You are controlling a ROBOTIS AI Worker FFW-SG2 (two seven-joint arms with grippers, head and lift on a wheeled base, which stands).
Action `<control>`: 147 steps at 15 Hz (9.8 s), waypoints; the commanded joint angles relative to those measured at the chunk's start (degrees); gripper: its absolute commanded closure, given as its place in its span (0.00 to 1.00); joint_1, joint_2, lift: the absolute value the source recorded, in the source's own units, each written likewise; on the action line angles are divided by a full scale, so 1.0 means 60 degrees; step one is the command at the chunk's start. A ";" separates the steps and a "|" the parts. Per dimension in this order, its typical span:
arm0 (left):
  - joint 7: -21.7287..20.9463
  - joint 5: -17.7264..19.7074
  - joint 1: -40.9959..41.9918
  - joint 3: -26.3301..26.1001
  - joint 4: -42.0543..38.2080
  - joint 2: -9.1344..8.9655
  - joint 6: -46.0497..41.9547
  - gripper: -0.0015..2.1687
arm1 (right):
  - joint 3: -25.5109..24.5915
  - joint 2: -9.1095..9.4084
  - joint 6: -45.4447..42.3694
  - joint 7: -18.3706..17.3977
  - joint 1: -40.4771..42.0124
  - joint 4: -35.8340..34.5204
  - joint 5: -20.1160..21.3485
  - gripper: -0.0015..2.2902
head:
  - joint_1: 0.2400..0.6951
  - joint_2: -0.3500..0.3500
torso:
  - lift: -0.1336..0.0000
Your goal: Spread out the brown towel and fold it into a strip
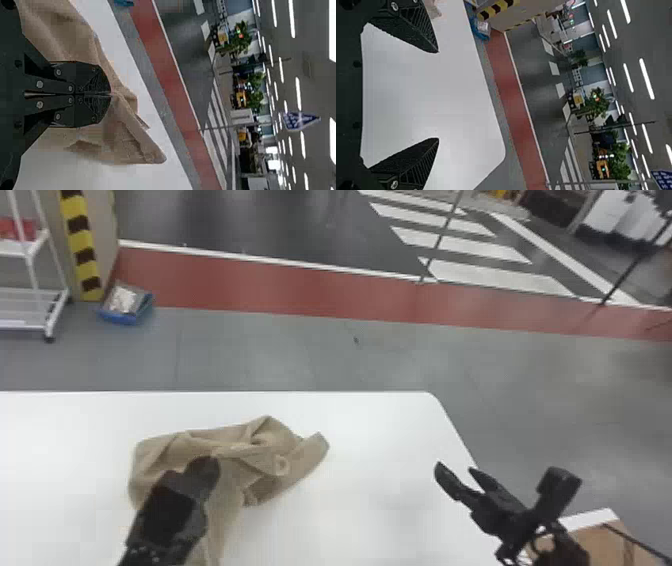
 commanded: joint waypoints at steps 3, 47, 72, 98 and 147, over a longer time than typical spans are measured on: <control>0.0210 0.0695 0.0625 0.2373 -0.0385 0.0124 -0.0850 0.93 | 0.0835 -0.0357 -0.0106 0.0288 -0.1227 0.1037 0.0101 0.04 | 1.00 0.00 | 1.00; 0.0840 0.1135 0.0346 0.3194 0.1241 0.0315 -0.2520 0.93 | 0.4351 -0.0943 -0.0663 0.0025 -0.5124 0.7292 0.3617 0.84 | 1.00 0.46 | 1.00; -0.0552 0.2219 0.1474 0.4512 -0.1864 0.0286 -0.0792 0.93 | -0.0029 -0.2481 0.3556 0.3511 -0.4186 0.1565 0.2137 0.84 | 1.00 0.09 | 1.00; -0.4097 0.4430 -0.2613 0.2871 0.7218 0.0315 -0.8467 0.58 | 0.0762 -0.3360 -0.3739 0.4800 -0.3381 0.6135 0.2386 0.84 | 1.00 0.11 | 1.00; 0.3638 -0.8416 -0.1836 0.0454 0.7218 0.0329 -0.5421 0.15 | 0.0366 -0.3272 -0.1483 0.5547 -0.2707 0.5769 0.1668 0.84 | 1.00 0.00 | 1.00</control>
